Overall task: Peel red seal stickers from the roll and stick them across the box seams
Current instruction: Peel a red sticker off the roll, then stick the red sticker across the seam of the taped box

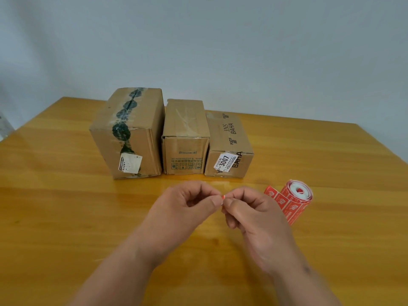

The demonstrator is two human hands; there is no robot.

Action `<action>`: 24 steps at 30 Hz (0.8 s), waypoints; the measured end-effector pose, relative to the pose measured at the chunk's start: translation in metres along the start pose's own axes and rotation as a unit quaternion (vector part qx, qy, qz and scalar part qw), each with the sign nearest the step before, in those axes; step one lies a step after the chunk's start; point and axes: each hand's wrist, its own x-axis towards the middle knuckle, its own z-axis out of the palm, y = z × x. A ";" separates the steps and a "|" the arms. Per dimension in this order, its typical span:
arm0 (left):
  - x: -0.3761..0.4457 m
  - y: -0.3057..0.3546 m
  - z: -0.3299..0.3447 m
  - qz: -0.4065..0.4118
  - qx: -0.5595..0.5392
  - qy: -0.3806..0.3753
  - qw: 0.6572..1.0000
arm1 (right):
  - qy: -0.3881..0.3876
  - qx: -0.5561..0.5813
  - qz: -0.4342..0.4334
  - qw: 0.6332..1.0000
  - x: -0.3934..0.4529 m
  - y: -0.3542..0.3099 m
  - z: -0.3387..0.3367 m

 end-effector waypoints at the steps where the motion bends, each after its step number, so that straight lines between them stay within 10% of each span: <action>1: 0.000 0.001 0.000 -0.003 -0.008 -0.003 1.000 | 0.007 -0.027 -0.009 1.000 0.000 -0.001 0.001; 11: 0.004 -0.003 -0.007 -0.045 -0.015 0.045 0.998 | 0.009 -0.136 -0.053 0.989 -0.001 -0.005 0.007; 24: 0.021 -0.003 -0.053 -0.072 -0.323 0.180 0.926 | 0.085 -0.211 0.107 0.968 0.000 0.014 -0.004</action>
